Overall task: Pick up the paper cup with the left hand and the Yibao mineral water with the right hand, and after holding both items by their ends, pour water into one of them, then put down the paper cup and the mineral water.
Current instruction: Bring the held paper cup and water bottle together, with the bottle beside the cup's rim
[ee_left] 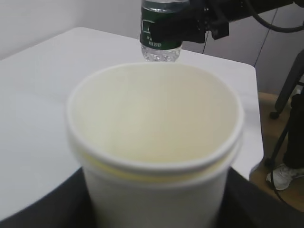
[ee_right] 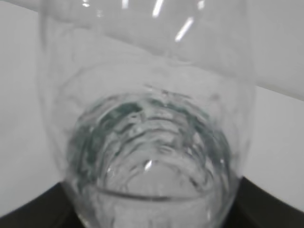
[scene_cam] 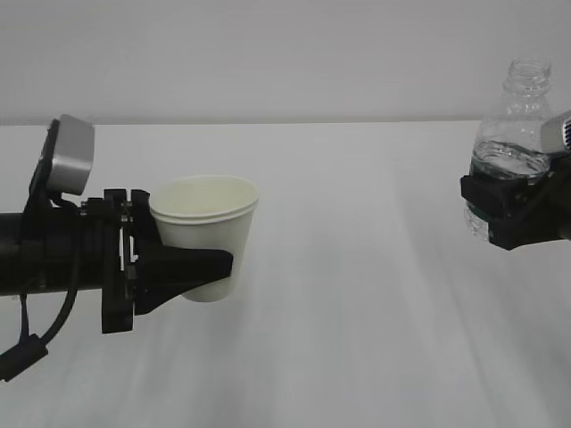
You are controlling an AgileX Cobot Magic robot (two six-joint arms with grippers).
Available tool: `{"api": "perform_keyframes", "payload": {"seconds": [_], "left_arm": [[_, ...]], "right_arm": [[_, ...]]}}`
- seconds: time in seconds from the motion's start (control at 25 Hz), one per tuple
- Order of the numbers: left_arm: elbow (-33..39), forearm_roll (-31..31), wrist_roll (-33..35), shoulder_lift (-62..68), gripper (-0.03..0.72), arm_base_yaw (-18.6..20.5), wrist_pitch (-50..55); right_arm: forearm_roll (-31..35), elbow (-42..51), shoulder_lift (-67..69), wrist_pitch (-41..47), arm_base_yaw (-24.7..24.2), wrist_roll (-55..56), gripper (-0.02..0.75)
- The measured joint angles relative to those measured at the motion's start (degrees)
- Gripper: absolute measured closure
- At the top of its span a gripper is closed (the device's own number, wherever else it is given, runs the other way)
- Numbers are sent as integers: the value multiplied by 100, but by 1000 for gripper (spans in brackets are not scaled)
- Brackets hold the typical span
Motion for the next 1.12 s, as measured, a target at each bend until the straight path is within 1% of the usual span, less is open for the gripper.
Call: {"api": "perform_keyframes", "payload": {"seconds": [0.24,0.52,0.64,0.96,1.12], "left_arm": [[0,-343,484,448,265,-81,-246],[0,-588,967,537,265,-584,-197],[-12,-737,1070,547,267,-702,-101],[-581,-763,1173,896,267,-731,-79],[-747,-763,1186,1057,267,-731,-79]], "right_arm": [[-96,0,-9,30,0,0,303],[-201,0,-9,161,0,0,303],[-212,0,-9,161,0,0,303],[-296,0,-9,161,0,11,303],[-296,0,-9,170,0,11,303]]}}
